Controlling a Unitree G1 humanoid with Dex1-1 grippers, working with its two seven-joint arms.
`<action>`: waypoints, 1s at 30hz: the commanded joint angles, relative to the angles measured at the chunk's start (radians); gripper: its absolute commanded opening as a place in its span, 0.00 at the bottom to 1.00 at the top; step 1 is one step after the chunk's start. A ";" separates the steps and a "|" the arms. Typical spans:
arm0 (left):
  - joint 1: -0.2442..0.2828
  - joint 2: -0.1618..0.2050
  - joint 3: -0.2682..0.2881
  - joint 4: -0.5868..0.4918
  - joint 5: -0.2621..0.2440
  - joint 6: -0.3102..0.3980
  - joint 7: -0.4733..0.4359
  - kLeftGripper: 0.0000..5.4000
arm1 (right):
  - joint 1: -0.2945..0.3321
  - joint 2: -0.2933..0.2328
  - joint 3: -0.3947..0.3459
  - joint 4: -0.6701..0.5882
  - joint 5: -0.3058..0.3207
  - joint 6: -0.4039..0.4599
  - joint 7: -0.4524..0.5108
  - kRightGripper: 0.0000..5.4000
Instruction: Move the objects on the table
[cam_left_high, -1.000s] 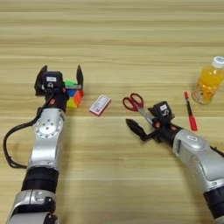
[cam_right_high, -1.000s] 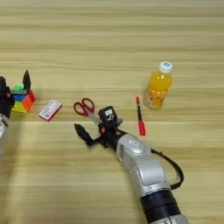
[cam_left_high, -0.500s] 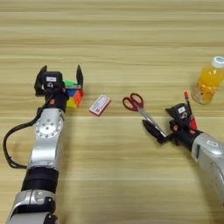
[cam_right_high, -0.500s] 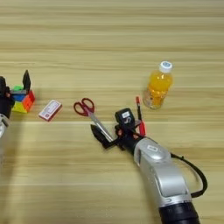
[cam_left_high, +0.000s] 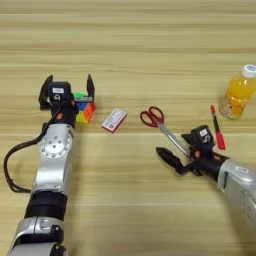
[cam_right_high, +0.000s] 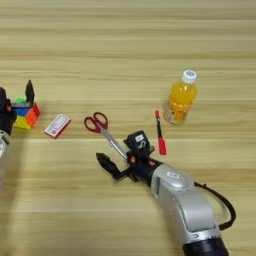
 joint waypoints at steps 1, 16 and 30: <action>-0.007 0.000 0.000 0.008 0.009 0.006 0.004 1.00 | 0.012 -0.012 -0.002 -0.049 0.065 0.099 0.021 0.99; -0.017 0.003 0.003 0.032 0.005 -0.002 -0.002 1.00 | -0.026 -0.003 0.054 -0.060 0.107 0.131 0.038 0.99; -0.017 0.002 0.002 0.037 0.005 -0.005 -0.004 1.00 | -0.037 0.000 0.053 -0.054 0.083 0.029 0.037 0.99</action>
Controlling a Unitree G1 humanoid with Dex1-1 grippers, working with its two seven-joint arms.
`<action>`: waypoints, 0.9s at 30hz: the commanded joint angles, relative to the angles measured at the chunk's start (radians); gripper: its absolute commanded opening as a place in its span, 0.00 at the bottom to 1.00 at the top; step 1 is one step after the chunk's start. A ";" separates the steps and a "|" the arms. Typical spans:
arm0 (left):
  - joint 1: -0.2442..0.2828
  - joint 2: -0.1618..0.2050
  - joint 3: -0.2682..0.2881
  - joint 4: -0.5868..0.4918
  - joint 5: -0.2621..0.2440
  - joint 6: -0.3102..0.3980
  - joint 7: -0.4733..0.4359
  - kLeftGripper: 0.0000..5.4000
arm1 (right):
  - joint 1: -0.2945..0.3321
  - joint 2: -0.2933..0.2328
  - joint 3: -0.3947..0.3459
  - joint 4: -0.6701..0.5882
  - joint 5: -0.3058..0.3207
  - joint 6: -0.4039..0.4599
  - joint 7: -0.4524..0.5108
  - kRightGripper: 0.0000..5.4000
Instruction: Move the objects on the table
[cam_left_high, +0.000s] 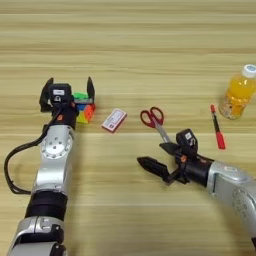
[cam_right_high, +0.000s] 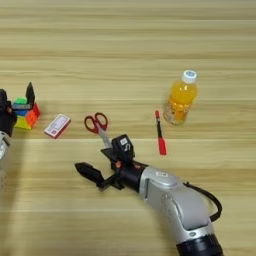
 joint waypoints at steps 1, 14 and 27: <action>-0.013 0.002 0.000 0.007 0.006 -0.003 -0.004 1.00 | -0.011 -0.007 -0.008 -0.027 -0.038 -0.109 -0.007 0.99; -0.014 0.001 -0.004 0.020 0.009 -0.007 -0.004 1.00 | -0.015 0.014 -0.020 -0.021 -0.246 -0.589 -0.108 0.99; -0.012 0.001 -0.007 0.021 0.010 -0.009 -0.007 1.00 | -0.075 0.043 -0.163 -0.044 -0.222 -0.748 -0.209 0.99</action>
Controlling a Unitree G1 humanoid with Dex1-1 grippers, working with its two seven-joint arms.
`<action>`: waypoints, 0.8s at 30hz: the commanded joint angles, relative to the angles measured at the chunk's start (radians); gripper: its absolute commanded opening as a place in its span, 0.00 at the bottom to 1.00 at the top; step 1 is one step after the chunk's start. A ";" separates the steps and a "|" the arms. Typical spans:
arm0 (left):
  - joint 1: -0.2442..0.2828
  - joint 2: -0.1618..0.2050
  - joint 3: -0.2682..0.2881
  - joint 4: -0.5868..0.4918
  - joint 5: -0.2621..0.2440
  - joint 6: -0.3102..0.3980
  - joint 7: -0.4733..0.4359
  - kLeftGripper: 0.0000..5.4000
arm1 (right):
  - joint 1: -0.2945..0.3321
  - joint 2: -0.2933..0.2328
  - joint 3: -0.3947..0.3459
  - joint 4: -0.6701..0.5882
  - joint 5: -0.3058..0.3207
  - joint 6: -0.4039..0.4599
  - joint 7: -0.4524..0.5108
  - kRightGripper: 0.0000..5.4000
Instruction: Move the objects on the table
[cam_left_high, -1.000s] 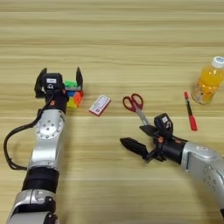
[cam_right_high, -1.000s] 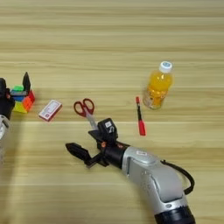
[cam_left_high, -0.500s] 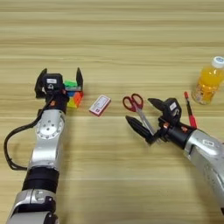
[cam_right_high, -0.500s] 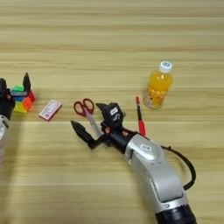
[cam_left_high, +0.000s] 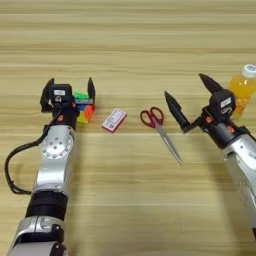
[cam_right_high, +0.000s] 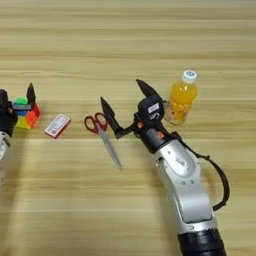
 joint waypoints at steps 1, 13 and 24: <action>-0.010 0.001 -0.004 0.012 0.010 -0.007 -0.004 1.00 | -0.036 0.004 -0.058 -0.013 0.016 -0.022 -0.039 0.99; -0.010 0.000 -0.005 0.012 0.011 -0.009 -0.006 1.00 | -0.147 -0.037 -0.235 0.160 -0.017 -0.052 -0.183 0.99; -0.012 -0.004 -0.009 0.015 0.013 -0.008 -0.004 1.00 | -0.231 -0.079 -0.286 0.361 -0.024 -0.066 -0.212 0.99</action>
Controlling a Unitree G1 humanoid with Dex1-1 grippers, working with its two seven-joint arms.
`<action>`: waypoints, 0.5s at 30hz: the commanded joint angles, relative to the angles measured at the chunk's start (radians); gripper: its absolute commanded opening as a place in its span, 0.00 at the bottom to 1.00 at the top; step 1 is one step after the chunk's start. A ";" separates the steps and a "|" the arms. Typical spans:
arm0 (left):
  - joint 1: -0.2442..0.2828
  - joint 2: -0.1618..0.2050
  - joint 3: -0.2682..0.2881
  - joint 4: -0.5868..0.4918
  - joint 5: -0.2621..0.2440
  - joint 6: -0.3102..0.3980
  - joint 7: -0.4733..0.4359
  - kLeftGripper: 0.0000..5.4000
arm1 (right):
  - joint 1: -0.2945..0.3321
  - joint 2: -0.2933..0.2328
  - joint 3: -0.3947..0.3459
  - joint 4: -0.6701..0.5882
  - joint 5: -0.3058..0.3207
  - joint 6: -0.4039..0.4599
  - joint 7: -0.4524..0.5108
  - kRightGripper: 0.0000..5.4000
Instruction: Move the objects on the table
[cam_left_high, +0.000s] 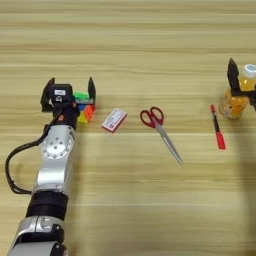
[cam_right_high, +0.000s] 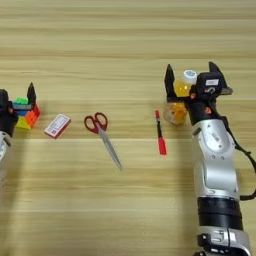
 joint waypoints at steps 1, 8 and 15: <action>-0.011 -0.003 -0.007 0.014 0.012 -0.002 -0.002 1.00 | -0.034 -0.017 -0.002 0.059 -0.005 -0.009 0.005 0.99; -0.012 -0.004 -0.011 0.015 0.013 -0.001 0.000 1.00 | -0.066 -0.021 -0.006 0.163 0.013 -0.003 0.018 0.99; -0.013 -0.004 -0.013 0.017 0.012 -0.002 0.001 1.00 | -0.095 -0.026 -0.013 0.245 0.024 -0.019 0.029 0.99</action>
